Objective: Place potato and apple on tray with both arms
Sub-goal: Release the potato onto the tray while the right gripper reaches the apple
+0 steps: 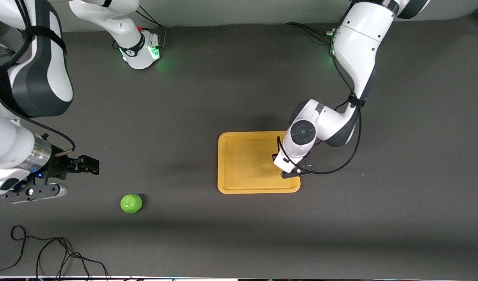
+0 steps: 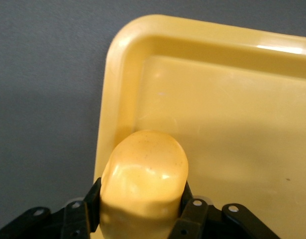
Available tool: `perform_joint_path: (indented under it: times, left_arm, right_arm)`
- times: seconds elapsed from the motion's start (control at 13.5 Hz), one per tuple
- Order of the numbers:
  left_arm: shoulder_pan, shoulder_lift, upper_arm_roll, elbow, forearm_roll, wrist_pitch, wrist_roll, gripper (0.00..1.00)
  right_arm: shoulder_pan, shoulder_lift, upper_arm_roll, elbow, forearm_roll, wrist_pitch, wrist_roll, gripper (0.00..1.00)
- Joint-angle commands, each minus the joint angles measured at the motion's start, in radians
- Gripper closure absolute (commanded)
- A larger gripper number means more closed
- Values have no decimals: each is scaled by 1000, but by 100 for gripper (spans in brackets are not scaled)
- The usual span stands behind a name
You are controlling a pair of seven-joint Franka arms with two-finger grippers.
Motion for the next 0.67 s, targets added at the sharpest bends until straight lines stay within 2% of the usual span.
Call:
perform_joint_path:
  times: [0.0,0.07,0.22,0.37,0.59]
  left_arm:
    - [-15,11,9,21,34,-18,-43,8]
    - [-15,9,9,21,36,-18,-43,0]
    - [-15,3,6,21,36,-20,-43,0]
    - [-12,0,7,35,34,-28,-44,0]
    - [27,-87,9,43,27,-87,-32,0]
  right_arm:
    - [-10,72,-5,33,49,43,2,0]
    - [-10,98,-5,13,75,64,-1,0]
    - [-11,136,-6,-45,78,158,-3,0]
    - [-14,140,-8,-154,75,300,-3,0]
    - [-20,179,-8,-278,75,541,-6,0]
